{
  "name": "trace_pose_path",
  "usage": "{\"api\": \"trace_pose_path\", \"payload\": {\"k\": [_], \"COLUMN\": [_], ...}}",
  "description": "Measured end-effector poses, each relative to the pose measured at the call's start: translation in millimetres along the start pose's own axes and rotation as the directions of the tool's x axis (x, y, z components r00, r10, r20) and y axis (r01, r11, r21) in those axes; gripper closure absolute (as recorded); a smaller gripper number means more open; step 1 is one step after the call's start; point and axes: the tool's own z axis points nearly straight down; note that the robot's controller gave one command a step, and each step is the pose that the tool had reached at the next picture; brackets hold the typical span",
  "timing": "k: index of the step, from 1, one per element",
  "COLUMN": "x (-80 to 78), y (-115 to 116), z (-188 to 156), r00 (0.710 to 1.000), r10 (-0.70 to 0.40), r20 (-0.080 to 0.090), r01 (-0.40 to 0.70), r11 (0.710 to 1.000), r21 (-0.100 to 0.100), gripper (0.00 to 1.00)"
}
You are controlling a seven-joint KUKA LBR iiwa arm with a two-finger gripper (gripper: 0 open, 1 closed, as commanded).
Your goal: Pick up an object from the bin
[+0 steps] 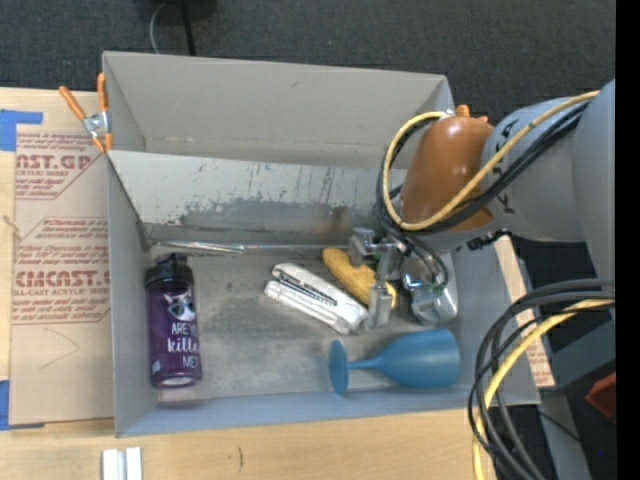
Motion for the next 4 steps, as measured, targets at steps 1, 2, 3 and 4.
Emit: {"api": "trace_pose_path", "payload": {"k": [1, 2, 3, 4], "x": [2.5, 3.7, 34.8, 8.1], "y": [-0.7, 8.1, 30.3, 61.9], "z": [9.2, 10.4, 10.4, 11.3], "r00": [0.981, 0.979, 0.969, 0.969], "r10": [0.195, 0.202, 0.247, 0.246], "r20": [0.014, 0.015, 0.031, 0.025], "r01": [-0.195, -0.202, -0.247, -0.246], "r11": [0.981, 0.979, 0.969, 0.969], "r21": [0.001, 0.002, -0.002, -0.001], "gripper": [0.0, 0.0, 0.0, 1.0]}}
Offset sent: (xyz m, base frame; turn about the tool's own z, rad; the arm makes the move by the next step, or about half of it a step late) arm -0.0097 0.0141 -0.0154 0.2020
